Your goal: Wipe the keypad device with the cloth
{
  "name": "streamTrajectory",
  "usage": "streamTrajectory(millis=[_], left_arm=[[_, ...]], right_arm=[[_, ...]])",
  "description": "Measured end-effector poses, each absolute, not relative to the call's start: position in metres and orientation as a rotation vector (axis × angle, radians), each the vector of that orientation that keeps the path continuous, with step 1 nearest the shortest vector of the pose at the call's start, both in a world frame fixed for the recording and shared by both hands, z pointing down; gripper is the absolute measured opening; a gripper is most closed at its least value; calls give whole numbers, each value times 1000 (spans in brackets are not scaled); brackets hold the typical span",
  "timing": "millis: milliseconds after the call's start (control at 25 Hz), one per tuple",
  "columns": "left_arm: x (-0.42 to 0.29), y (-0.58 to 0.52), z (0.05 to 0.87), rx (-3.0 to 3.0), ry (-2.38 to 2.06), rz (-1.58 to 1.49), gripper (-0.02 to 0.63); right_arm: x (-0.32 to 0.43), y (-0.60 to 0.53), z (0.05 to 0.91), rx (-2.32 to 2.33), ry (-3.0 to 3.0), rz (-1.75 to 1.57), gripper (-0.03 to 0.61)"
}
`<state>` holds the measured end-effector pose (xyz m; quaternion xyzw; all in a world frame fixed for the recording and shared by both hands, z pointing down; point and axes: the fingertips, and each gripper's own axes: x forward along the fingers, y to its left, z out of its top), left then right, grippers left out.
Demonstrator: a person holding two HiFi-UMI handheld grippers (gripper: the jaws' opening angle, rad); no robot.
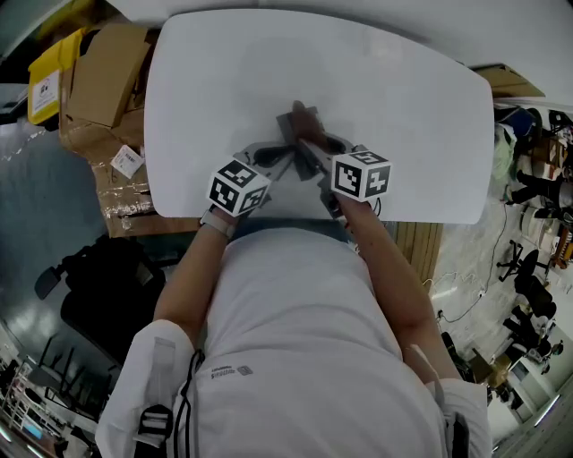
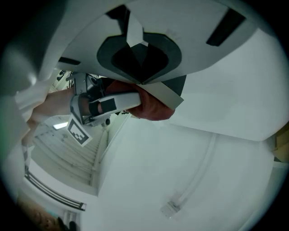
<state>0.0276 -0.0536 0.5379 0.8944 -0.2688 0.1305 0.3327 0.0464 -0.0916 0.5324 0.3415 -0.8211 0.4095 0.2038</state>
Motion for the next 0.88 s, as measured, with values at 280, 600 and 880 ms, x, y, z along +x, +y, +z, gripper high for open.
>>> streamTrajectory(millis=[280,600,880], left_arm=[[27,-53,538,2342,-689,327,21],[27,-53,538,2347,-676,314,18],[27,-54,537,2352,-678,310,17]], right_arm=[[61,-97,552,1018,-2200,1157,114],[84,-107,577,1048,-2123,1198,114],[102,-120,591,1058,-2061,1186,114]])
